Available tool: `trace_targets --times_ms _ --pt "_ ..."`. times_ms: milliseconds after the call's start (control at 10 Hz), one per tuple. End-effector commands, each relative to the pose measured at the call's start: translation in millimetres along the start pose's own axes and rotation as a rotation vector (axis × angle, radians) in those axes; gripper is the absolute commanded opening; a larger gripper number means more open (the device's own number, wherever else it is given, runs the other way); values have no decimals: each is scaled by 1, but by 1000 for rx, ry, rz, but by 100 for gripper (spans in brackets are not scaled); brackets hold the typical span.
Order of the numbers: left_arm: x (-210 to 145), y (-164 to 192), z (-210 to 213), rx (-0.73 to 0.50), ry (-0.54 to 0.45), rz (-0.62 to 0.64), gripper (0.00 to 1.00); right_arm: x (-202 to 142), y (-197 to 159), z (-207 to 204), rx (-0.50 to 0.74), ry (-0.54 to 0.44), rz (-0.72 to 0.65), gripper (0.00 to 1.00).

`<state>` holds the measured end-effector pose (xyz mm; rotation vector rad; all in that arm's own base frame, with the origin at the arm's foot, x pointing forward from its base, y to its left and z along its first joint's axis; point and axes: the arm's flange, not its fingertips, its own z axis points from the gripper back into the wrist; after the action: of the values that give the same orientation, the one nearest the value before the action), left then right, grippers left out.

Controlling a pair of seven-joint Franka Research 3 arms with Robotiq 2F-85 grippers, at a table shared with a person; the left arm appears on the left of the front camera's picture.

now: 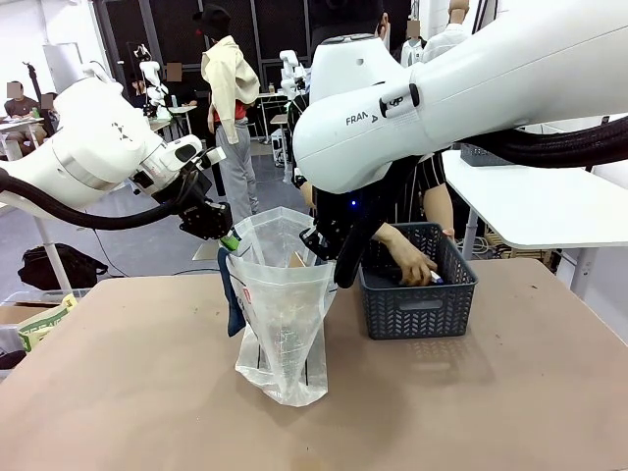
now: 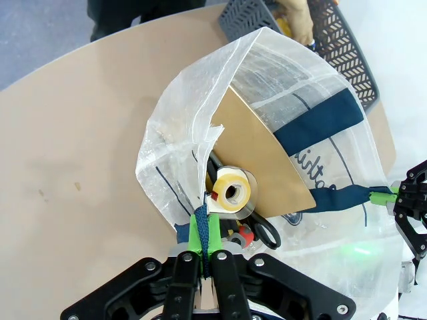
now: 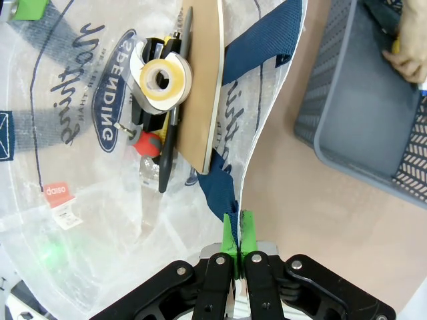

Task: Transfer purchased items from the store into the shopping bag.
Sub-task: Move the Reusable shopping bag to the right side of the table.

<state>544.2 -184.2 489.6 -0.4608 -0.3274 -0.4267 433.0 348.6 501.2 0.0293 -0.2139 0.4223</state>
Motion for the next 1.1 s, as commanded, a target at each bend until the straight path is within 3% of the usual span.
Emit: trace_targets --times_ms 0,1000 --pt "0 2 1 3 -2 1 0 -4 -2 0 -3 3 -6 0" --pt "0 2 1 3 -2 1 0 -4 -2 0 -3 3 -6 0"
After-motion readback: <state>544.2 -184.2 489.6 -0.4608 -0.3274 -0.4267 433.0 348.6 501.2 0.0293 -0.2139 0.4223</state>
